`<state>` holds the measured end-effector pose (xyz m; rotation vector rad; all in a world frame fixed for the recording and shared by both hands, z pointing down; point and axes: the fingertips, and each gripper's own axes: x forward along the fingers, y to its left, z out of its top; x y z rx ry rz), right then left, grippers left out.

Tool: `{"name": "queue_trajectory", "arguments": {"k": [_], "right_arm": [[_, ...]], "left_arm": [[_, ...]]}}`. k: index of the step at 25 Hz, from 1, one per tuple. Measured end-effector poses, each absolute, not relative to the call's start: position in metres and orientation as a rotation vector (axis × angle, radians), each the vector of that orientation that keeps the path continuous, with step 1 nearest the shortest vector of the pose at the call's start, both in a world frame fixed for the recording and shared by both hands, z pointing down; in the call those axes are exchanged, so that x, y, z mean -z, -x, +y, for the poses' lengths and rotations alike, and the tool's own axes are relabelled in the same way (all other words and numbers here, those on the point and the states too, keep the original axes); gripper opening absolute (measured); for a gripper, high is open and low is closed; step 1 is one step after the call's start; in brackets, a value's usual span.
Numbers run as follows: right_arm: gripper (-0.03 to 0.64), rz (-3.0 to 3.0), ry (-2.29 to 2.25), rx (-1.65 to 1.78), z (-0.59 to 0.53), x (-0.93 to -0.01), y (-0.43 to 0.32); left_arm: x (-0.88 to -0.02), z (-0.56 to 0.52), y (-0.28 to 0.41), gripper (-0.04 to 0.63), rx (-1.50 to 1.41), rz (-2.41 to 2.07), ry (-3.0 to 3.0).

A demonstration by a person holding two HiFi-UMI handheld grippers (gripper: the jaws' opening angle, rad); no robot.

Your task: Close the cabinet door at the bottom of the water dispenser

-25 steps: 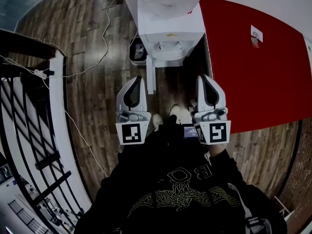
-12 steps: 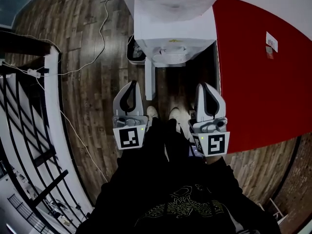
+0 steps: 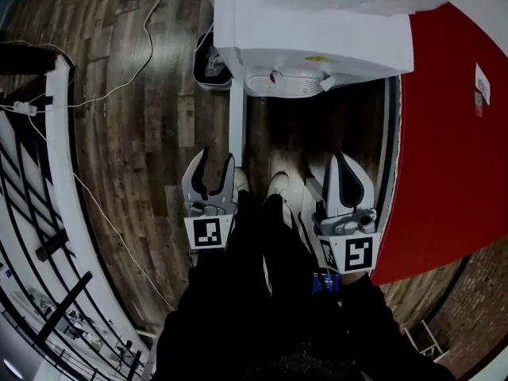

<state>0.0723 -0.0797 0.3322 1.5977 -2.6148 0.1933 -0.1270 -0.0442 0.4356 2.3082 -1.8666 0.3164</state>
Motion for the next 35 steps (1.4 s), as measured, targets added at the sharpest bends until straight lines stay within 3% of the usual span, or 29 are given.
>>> {"name": "queue_trajectory", "arguments": {"k": [6, 13, 27, 35], "right_arm": [[-0.002, -2.611, -1.498, -0.250, -0.079, -0.414, -0.042], [-0.002, -2.619, -1.433, -0.295, -0.064, -0.453, -0.030], [-0.002, -2.472, -1.480, -0.308, -0.059, -0.532, -0.058], [-0.002, -2.328, -1.513, -0.467, -0.062, -0.607, -0.071]], "left_arm": [[-0.589, -0.005, 0.127, 0.275, -0.552, -1.739, -2.216], [-0.697, 0.026, 0.124, 0.324, -0.706, -1.562, -2.122], [-0.722, 0.003, 0.118, 0.356, -0.629, -1.599, -2.067], [-0.722, -0.006, 0.115, 0.278, -0.606, -1.603, -2.058]]}}
